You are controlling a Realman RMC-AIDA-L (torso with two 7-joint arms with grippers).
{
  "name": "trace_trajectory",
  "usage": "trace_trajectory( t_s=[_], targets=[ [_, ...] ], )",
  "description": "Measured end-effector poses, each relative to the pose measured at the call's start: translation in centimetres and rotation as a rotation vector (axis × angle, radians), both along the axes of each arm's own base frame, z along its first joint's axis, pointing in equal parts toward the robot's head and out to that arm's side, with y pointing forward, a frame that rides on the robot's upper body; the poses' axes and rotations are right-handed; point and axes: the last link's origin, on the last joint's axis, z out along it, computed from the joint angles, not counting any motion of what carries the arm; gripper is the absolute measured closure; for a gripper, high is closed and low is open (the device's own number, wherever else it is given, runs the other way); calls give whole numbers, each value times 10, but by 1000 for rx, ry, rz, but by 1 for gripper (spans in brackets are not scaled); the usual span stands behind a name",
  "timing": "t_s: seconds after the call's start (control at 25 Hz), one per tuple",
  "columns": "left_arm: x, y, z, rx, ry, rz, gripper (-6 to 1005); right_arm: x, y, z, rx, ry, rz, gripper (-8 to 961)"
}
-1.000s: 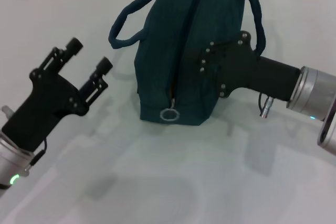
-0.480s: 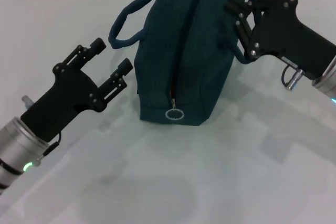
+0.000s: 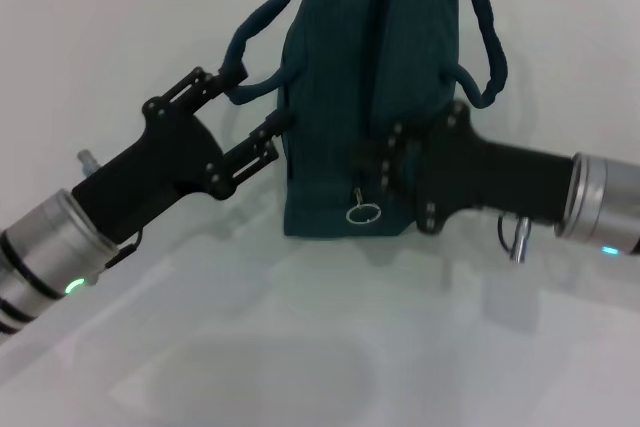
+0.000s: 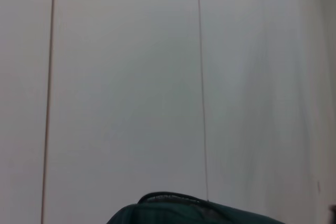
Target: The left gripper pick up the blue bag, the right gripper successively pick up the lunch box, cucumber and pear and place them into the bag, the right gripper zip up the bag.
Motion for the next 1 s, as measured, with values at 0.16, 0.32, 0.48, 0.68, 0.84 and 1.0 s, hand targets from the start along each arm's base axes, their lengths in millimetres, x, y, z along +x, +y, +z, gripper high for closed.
trace_trajectory(
  t_s=[0.16,0.32,0.48,0.68,0.84,1.0],
  targets=[
    [5,13,-4,15,9,24,302,-3,-13,-1,-65,4,63,938],
    [7,21,-5,12,22,35,302,-5,-16,0,-109,6,79,940],
    [13,27,-6,17,26,15,303,-2,9,-15,-89,-117,-44,942],
    [19,33,-5,25,22,2,303,-12,34,-31,9,-228,-106,944],
    [13,31,3,69,-16,42,302,-21,43,-30,74,-243,-90,944],
    [2,22,4,75,-22,78,302,-25,55,-22,152,-225,-106,944]
  ],
)
